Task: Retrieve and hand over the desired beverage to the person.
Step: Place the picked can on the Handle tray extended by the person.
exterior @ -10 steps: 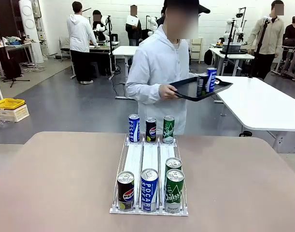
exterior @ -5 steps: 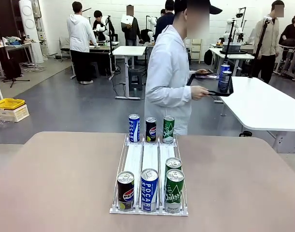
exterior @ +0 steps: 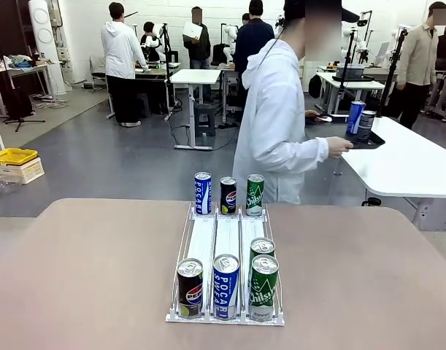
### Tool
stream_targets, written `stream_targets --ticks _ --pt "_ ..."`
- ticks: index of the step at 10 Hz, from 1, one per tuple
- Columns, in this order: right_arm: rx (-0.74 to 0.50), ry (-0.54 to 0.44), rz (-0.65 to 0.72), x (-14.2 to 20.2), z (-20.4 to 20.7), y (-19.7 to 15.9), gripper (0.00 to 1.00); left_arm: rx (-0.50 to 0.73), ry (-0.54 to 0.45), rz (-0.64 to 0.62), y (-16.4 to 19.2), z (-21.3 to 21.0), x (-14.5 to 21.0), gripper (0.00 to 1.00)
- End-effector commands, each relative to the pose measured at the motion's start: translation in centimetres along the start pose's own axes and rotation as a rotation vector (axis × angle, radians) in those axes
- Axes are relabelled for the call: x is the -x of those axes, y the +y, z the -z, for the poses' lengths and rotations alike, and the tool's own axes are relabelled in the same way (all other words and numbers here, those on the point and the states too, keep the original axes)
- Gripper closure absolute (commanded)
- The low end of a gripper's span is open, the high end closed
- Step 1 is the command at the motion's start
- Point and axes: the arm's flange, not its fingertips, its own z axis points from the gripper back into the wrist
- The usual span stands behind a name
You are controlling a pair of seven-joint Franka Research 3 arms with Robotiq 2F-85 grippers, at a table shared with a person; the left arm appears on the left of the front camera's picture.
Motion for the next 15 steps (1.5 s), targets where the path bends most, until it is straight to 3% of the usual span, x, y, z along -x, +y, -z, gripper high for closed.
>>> stream_targets --ticks 1,15 --pt "-0.033 -0.027 -0.009 -0.34 0.01 0.01 0.0 0.001 0.005 0.011 0.02 -0.11 0.09 0.0" --pt "-0.033 -0.027 -0.009 -0.34 0.01 0.01 0.0 0.001 0.005 0.011 0.02 -0.11 0.09 0.0"
